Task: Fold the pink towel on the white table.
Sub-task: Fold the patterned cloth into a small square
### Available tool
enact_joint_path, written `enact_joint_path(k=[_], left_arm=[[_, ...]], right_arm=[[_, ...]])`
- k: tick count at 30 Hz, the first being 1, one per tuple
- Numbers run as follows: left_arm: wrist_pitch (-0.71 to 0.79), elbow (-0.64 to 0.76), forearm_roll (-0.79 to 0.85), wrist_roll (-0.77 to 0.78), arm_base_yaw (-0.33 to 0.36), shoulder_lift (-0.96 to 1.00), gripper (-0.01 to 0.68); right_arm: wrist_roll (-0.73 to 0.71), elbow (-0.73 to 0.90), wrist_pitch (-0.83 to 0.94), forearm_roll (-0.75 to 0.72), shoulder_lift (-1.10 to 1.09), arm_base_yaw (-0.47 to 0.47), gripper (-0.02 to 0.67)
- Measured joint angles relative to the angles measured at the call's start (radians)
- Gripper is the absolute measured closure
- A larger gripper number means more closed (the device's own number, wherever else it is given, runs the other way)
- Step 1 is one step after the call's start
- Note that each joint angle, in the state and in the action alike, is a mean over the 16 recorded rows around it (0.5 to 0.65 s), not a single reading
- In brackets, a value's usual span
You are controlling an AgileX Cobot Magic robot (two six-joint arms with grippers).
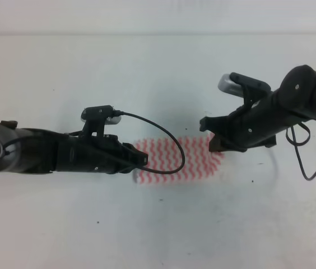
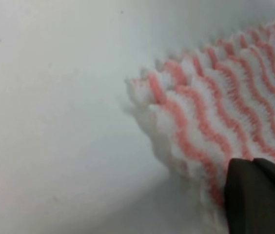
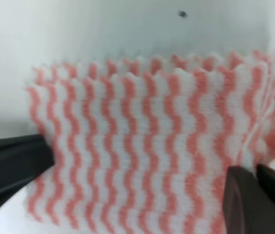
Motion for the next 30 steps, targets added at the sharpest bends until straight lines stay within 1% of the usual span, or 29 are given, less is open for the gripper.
enact_joint_path(k=[20,30], left_arm=[[-0.004,0.000,-0.001,0.001,0.000,0.001,0.679],[-0.003,0.000,0.001,0.000,0.000,0.000,0.678]], right_arm=[[-0.020,-0.039,-0.035,0.032,0.033,0.076,0.664],[-0.021,-0.082,-0.032,0.038,0.046,0.095,0.665]])
